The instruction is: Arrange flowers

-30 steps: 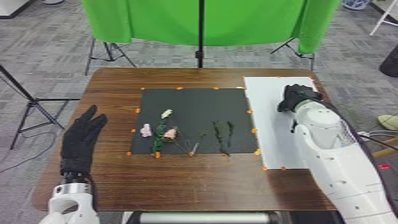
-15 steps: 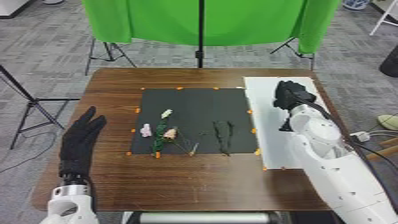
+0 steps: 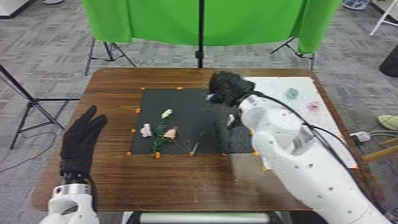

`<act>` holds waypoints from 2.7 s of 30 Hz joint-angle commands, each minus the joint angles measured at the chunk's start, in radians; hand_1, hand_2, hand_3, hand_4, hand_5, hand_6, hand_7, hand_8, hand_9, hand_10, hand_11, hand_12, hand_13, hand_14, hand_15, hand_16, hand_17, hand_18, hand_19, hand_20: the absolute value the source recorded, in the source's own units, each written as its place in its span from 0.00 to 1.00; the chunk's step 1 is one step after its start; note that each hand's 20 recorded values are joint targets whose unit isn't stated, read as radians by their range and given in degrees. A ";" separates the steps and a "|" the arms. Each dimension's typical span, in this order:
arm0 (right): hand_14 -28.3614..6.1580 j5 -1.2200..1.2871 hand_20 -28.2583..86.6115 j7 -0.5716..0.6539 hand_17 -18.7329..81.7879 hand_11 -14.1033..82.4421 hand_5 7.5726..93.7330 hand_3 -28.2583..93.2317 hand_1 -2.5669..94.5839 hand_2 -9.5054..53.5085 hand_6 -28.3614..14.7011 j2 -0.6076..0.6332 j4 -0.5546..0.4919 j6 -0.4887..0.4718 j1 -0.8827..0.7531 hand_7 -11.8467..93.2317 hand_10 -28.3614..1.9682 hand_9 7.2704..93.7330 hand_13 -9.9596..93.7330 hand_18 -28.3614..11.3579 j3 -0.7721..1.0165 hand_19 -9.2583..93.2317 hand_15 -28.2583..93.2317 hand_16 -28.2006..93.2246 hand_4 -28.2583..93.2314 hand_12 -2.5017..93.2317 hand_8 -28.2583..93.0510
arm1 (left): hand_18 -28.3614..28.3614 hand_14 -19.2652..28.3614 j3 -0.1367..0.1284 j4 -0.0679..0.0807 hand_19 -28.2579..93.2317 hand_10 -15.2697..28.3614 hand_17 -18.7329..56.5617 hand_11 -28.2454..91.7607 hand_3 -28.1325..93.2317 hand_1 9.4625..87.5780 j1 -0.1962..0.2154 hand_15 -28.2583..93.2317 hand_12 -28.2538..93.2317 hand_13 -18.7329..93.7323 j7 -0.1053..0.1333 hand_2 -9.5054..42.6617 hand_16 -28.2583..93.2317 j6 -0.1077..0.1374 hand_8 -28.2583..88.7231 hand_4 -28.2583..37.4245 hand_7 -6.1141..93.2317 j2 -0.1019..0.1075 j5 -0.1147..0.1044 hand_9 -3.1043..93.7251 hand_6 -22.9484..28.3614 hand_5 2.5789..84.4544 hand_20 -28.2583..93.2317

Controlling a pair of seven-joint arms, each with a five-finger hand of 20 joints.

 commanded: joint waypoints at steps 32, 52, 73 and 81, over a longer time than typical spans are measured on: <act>0.78 -0.098 0.73 -0.051 0.84 0.37 0.73 0.70 0.53 0.00 0.67 -0.093 0.060 -0.090 -0.051 0.26 0.56 0.87 0.97 0.48 -0.067 1.00 0.72 0.51 0.12 0.29 0.28 | 0.69 0.72 0.011 0.011 0.25 0.64 0.33 0.35 0.78 0.16 -0.009 0.31 0.33 0.46 -0.005 0.16 0.24 -0.026 0.20 0.07 0.12 0.003 0.004 0.48 0.48 0.42 0.39; 0.74 -0.017 0.73 0.071 0.82 0.39 0.69 0.73 0.39 0.00 0.67 0.096 -0.081 0.000 -0.019 0.25 0.52 0.86 0.96 0.46 0.246 1.00 0.72 0.51 0.12 0.27 0.17 | 0.70 0.72 0.000 0.000 0.25 0.64 0.33 0.35 0.78 0.16 0.008 0.31 0.33 0.47 -0.002 0.15 0.25 -0.016 0.20 0.07 0.12 -0.002 0.007 0.48 0.49 0.42 0.39; 0.68 -0.270 0.74 0.155 0.80 0.36 0.64 0.71 0.34 0.00 0.66 0.067 0.242 -0.151 -0.084 0.22 0.46 0.81 0.93 0.42 0.569 1.00 0.73 0.51 0.14 0.27 0.18 | 0.69 0.72 0.002 0.004 0.25 0.64 0.33 0.35 0.78 0.16 -0.005 0.31 0.33 0.47 -0.015 0.15 0.24 -0.032 0.20 0.08 0.13 0.000 0.017 0.48 0.50 0.46 0.39; 0.69 -0.316 0.73 0.133 0.80 0.36 0.64 0.71 0.35 0.00 0.67 0.028 0.314 -0.145 -0.099 0.23 0.47 0.81 0.93 0.42 0.569 1.00 0.73 0.50 0.14 0.27 0.18 | 0.69 0.72 0.005 0.006 0.25 0.64 0.33 0.35 0.78 0.16 -0.011 0.31 0.33 0.47 -0.022 0.15 0.25 -0.037 0.20 0.08 0.13 0.001 0.018 0.48 0.50 0.46 0.39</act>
